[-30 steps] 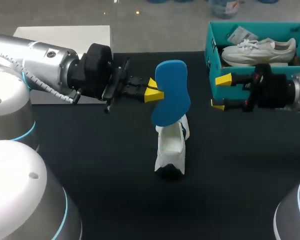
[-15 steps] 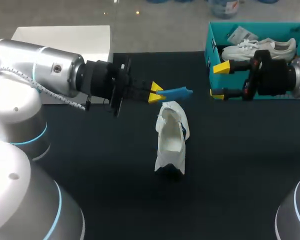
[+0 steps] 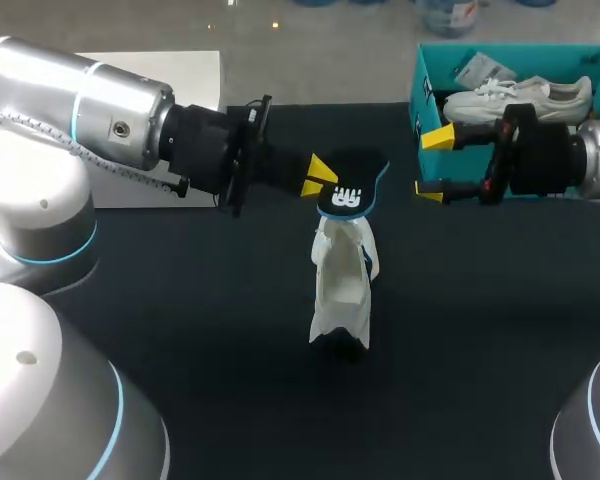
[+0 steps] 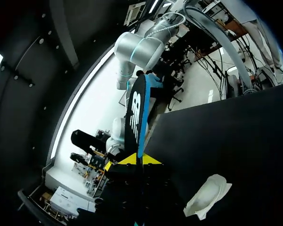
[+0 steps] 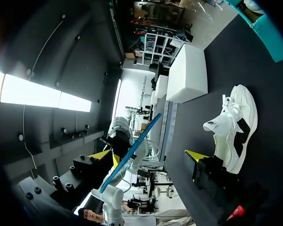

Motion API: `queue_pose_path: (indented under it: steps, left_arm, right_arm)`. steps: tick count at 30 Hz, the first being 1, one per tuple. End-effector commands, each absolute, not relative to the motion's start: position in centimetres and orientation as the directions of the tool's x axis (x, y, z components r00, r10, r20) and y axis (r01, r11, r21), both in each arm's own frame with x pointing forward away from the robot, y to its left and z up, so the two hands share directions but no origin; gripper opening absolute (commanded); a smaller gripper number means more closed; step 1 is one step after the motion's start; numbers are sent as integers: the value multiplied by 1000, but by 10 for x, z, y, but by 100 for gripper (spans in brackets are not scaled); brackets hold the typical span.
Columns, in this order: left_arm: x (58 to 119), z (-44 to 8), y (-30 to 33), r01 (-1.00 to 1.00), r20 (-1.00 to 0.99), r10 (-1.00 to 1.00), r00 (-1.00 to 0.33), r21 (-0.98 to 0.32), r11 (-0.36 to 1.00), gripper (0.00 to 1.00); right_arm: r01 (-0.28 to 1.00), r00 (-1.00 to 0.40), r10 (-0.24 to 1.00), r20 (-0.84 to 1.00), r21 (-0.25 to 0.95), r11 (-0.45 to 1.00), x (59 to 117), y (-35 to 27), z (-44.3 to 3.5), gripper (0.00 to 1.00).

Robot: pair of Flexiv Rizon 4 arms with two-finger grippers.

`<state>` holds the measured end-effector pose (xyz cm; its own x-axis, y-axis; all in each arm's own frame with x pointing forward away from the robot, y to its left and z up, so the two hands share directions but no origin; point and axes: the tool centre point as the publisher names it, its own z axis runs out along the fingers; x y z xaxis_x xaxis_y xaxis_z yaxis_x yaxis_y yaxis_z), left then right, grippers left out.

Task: Take the shoe out of the shoebox, open the shoe tongue, remove and reinsert the insole, then place the shoe into the shoebox

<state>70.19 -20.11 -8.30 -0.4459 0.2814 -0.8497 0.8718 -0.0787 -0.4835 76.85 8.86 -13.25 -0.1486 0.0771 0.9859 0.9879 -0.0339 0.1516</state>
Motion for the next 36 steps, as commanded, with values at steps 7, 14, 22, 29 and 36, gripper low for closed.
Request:
queue_pose_path:
  steps: [7, 14, 22, 29, 36]
  left_arm:
    - [719, -115, -207, 984, -939, 309, -149, -171, -44, 0]
    - [728, -127, -217, 998, -958, 281, -48, -58, -30, 0]
    - [732, -135, -236, 998, -953, 296, -60, -60, 7, 0]
    - [737, -133, -247, 999, -959, 279, -52, -46, 26, 0]
    - [739, -132, -243, 999, -958, 285, -42, -39, 14, 0]
  right_arm:
    - [986, -154, 72, 985, 158, -54, 771, 100, -127, 100]
    - [988, -154, 82, 985, 156, -13, 773, 113, -123, 100]
    - [990, -144, 69, 987, 143, 11, 775, 128, -130, 47]
    - [992, -127, 56, 990, 126, 14, 773, 133, -136, 29]
    - [991, -131, 61, 990, 132, -4, 772, 131, -138, 0]
